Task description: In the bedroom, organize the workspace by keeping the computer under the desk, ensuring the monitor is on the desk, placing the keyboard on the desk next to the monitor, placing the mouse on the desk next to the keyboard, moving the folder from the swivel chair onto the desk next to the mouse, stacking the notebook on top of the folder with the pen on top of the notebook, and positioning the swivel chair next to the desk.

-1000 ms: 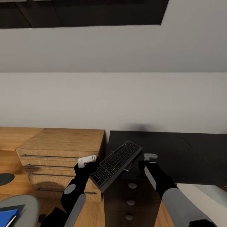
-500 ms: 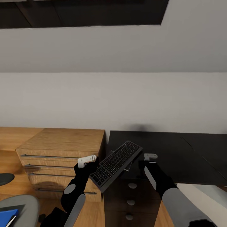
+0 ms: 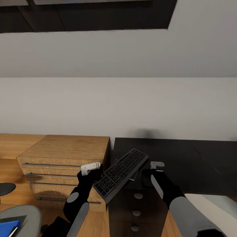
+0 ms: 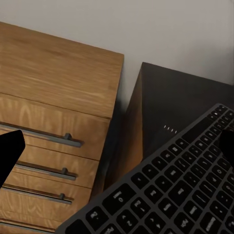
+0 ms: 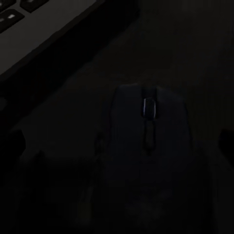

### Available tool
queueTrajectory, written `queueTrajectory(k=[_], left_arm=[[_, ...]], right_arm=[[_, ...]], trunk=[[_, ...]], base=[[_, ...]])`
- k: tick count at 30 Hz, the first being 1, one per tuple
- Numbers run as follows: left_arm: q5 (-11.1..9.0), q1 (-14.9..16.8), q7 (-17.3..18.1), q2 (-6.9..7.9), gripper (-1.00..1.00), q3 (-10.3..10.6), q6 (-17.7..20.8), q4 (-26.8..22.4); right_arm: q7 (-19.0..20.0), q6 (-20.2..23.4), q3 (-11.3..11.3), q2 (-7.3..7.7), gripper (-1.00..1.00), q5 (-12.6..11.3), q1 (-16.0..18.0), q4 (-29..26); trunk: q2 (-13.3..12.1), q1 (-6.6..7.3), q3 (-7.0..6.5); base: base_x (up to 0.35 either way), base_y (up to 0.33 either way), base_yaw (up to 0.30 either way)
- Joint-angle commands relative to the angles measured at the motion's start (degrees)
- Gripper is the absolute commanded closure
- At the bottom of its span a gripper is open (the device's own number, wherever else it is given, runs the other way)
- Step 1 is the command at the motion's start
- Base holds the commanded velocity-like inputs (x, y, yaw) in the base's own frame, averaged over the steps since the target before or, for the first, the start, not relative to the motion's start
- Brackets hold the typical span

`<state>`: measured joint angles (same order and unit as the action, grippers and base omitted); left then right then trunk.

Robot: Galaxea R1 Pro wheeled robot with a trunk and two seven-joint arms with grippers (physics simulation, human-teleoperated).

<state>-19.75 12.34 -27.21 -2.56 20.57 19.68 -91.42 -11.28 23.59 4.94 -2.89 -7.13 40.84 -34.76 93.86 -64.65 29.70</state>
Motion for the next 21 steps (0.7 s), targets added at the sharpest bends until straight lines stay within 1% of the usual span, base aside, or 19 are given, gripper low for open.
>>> queueTrajectory(k=[1,11,12,15,16,18,19,21], left_arm=[[-0.5,0.1,-0.4,0.01,-1.0,0.1,0.2,-0.1],[-0.5,0.1,-0.5,0.01,-1.0,0.1,0.2,-0.1],[-0.5,0.1,-0.5,0.01,-1.0,0.1,0.2,-0.1],[-0.5,0.1,-0.5,0.05,-1.0,0.1,0.2,-0.1],[-0.5,0.1,-0.5,0.08,-1.0,0.0,0.2,-0.1],[-0.5,0.1,-0.5,0.09,-1.0,0.0,0.2,-0.1],[-0.5,0.1,-0.5,0.09,-1.0,0.0,0.2,-0.1],[-0.5,0.1,-0.5,0.09,-1.0,0.0,0.2,0.0]], right_arm=[[-0.5,0.2,0.3,0.06,-1.0,-0.6,0.0,-0.1],[-0.5,0.0,0.3,0.11,-1.0,-0.6,0.0,-0.8],[-0.5,0.0,0.2,0.18,-1.0,-0.6,0.0,-3.4],[-0.5,0.1,0.1,0.25,-1.0,-0.6,0.0,-6.4],[-0.6,0.3,0.1,0.31,-1.0,-0.6,-0.2,-11.0],[-0.6,0.5,0.1,0.32,-1.0,-0.6,-0.3,-13.4],[-0.6,1.3,0.1,0.31,-1.0,-0.6,-0.6,-15.7],[-0.6,2.6,0.1,0.29,-1.0,-0.7,-0.9,-17.6]], trunk=[[0.0,0.0,0.07],[0.0,0.0,0.07],[0.0,0.0,0.07],[0.0,0.0,0.07],[0.0,0.0,0.07],[0.0,0.0,0.07],[0.0,0.0,0.07],[0.0,0.0,0.07]], base=[[0.0,0.0,0.0],[0.0,0.0,0.0],[0.0,0.0,0.0],[0.0,0.0,0.0],[0.0,0.0,0.0],[0.0,0.0,0.0],[0.0,0.0,0.0],[0.0,0.0,0.0]])
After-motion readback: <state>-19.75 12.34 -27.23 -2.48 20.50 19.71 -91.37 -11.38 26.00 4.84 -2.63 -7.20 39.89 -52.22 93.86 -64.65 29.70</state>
